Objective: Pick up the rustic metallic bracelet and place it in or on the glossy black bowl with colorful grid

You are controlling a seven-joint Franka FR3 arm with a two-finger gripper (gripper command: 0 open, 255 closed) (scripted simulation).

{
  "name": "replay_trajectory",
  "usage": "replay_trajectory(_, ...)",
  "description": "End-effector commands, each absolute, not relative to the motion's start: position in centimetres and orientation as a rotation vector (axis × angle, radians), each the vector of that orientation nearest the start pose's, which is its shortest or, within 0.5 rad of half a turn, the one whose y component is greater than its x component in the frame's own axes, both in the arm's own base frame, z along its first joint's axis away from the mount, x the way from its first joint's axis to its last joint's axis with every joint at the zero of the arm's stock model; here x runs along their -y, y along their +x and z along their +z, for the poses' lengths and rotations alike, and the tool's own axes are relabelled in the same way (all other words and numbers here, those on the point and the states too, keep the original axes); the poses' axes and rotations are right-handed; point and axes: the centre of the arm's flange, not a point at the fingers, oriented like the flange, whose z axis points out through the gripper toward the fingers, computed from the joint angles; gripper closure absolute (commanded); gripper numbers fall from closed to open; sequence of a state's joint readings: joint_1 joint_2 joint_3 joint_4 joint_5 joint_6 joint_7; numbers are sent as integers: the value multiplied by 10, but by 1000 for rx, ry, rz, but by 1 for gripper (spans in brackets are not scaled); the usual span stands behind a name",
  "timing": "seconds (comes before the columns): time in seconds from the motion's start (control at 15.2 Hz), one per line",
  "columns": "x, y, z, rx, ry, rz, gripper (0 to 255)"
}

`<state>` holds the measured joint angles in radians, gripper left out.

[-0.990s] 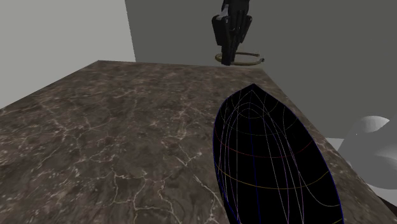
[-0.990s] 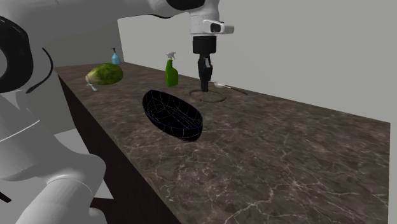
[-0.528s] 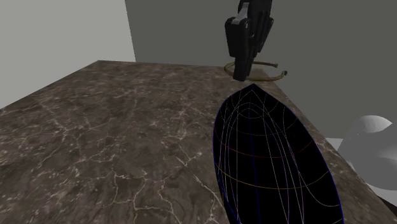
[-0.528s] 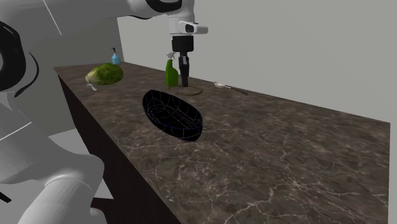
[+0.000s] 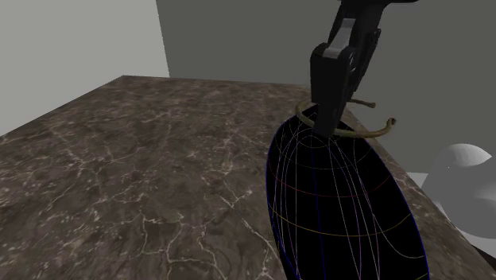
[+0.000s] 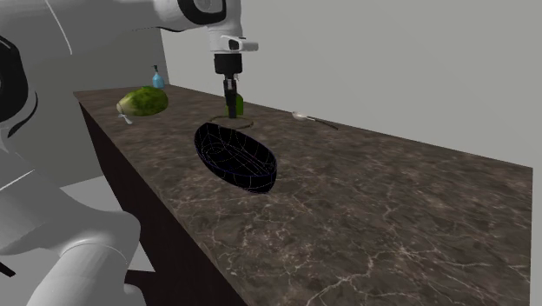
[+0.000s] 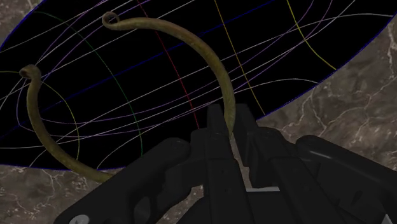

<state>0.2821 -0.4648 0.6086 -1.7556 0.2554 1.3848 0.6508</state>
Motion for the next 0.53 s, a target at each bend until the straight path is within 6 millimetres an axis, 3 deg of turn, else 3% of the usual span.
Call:
replay_trajectory(0.0, -388, 174, 685, 375, -3117, -24, 255)
replay_trajectory(0.46, -388, 174, 648, 375, -3117, -24, 255)
